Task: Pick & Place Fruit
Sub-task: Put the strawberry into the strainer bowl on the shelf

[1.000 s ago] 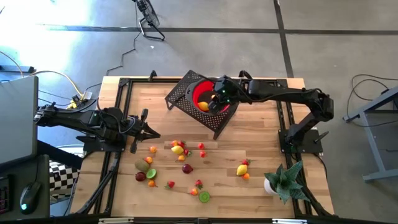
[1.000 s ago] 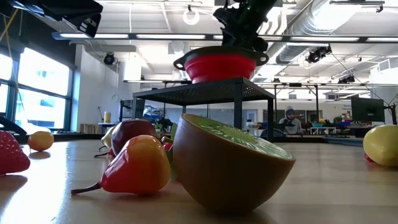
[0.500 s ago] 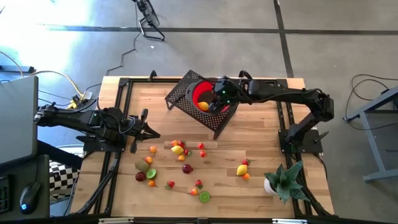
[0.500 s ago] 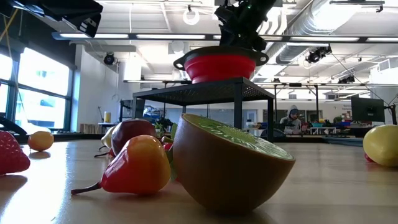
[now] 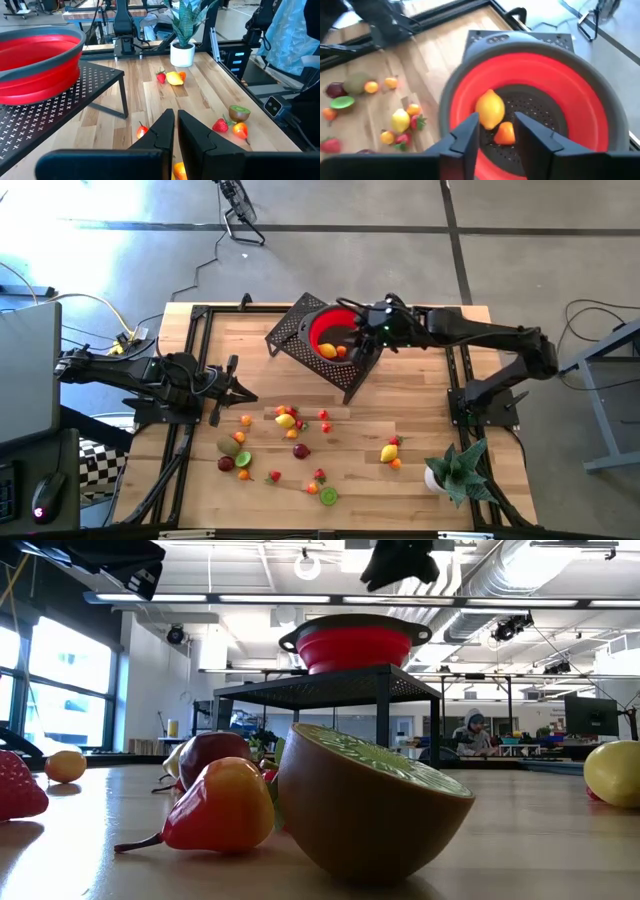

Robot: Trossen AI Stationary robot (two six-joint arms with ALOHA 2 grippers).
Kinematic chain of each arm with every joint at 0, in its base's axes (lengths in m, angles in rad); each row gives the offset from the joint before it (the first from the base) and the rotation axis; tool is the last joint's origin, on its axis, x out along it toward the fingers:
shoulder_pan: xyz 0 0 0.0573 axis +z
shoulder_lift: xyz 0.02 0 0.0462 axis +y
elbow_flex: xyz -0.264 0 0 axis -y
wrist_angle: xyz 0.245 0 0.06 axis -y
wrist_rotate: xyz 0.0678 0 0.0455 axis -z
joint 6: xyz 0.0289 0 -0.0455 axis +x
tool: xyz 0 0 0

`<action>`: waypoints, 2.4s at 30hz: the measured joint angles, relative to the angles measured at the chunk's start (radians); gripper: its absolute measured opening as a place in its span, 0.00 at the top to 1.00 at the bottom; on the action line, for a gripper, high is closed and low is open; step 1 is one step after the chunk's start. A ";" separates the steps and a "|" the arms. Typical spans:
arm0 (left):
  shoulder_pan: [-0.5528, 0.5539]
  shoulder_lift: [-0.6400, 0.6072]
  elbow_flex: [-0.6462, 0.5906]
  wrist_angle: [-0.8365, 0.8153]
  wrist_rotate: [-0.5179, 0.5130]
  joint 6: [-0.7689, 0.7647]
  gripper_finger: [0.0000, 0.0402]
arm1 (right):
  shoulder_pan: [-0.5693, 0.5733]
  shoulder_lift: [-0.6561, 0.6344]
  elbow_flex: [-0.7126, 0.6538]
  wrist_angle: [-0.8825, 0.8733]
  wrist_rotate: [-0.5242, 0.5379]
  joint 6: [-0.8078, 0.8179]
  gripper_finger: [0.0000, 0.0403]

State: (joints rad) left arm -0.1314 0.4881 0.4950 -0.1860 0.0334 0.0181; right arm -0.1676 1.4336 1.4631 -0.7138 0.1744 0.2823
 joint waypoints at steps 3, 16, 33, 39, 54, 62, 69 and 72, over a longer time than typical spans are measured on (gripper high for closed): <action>0.000 0.000 0.000 0.000 0.000 0.000 0.95 | 0.019 -0.016 0.000 -0.026 0.001 -0.015 0.81; 0.000 0.000 0.000 0.001 0.000 0.000 0.95 | 0.149 -0.018 0.000 -0.103 -0.025 0.007 0.99; 0.000 0.000 0.000 -0.014 0.000 -0.001 0.95 | 0.361 -0.018 0.000 -0.202 0.013 0.146 0.99; 0.000 0.000 0.000 -0.035 0.000 -0.023 0.95 | 0.433 -0.018 -0.009 -0.214 0.108 0.255 0.99; 0.000 0.000 0.000 -0.087 0.000 -0.050 0.95 | 0.540 -0.019 -0.076 -0.229 0.183 0.593 0.99; 0.000 0.000 0.000 -0.087 0.000 -0.049 0.95 | 0.541 -0.019 -0.113 -0.302 0.084 0.846 0.99; 0.000 0.000 0.000 -0.087 0.000 -0.045 0.95 | 0.540 -0.019 -0.173 -0.417 -0.082 1.030 0.99; 0.000 0.000 0.000 -0.087 0.000 -0.044 0.95 | 0.534 -0.019 -0.209 -0.469 -0.159 1.036 0.99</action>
State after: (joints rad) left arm -0.1314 0.4881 0.4950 -0.2729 0.0334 -0.0262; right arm 0.3660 1.4147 1.2543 -1.1824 0.0150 1.3183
